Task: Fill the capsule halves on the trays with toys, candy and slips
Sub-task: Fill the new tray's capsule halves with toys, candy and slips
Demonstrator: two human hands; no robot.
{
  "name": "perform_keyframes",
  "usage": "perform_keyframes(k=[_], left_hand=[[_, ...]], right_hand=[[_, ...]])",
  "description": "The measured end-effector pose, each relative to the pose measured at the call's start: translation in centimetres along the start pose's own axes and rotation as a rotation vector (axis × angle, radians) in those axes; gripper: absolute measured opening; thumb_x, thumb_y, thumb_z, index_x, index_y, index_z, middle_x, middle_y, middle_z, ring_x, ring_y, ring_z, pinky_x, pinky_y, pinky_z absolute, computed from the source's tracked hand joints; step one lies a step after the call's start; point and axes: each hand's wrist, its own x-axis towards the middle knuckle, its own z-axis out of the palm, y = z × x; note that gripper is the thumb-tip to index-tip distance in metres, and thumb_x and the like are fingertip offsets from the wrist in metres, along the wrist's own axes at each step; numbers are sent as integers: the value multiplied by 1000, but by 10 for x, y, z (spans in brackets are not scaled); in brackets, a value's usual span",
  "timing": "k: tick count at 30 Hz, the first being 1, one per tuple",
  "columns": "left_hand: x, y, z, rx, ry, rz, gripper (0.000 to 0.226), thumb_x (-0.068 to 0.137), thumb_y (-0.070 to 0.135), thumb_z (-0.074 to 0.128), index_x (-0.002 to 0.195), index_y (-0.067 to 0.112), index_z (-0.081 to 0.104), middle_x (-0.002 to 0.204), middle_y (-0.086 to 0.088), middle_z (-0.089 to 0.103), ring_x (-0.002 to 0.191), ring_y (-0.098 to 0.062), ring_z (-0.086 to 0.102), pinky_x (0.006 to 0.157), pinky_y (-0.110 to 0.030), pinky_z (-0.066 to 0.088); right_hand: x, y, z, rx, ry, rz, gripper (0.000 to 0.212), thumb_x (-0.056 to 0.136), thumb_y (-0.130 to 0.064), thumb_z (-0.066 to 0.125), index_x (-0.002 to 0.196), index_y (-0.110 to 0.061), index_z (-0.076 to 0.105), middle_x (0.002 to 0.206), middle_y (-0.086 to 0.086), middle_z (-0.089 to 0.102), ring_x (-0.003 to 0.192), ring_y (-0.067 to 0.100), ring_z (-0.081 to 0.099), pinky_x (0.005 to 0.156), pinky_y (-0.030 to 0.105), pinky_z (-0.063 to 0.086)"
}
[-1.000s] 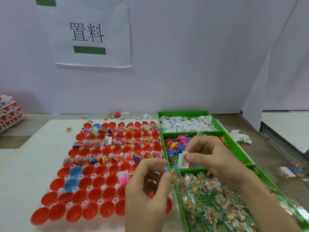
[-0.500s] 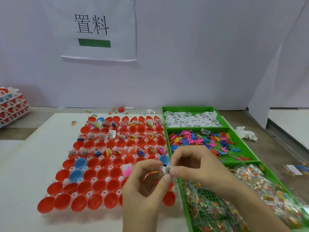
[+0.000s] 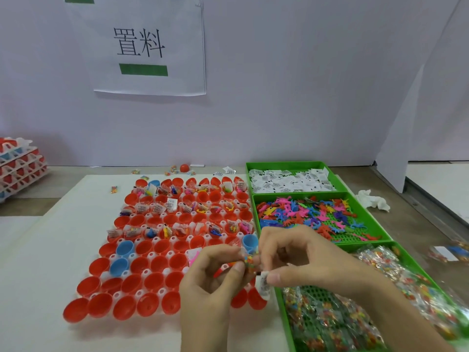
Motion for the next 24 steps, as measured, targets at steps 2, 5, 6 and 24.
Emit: perform_keyframes(k=[2,5,6,24], left_hand=[[-1,0,0,23,-4,-1,34,81,-14,68,80,19,76,80,-8,74,67,-15,72,59,-21,57],[-2,0,1,7,3,-9,13,78,9,80,81,22,77,85,-11,74,78,-24,73,64,-28,60],[-2,0,1,8,-3,-8,9,75,15,78,81,23,77,86,-11,74,81,-26,73,66,-29,60],[-5,-1,5,239,-69,155,50,82,-22,64,72,25,79,90,-6,73,74,-24,72,67,-22,58]], right_hand=[[2,4,3,-137,85,-12,9,82,-34,78,81,-28,72,86,6,57,72,25,48,66,30,42],[4,7,5,-267,238,-41,9,82,-35,76,80,-28,71,80,10,54,69,29,47,62,40,40],[4,7,5,-283,256,-51,10,82,-35,76,80,-28,70,79,8,54,69,28,48,63,40,41],[4,44,-39,-735,601,453,11,91,-37,70,81,-32,72,81,-15,67,75,3,60,59,15,37]])
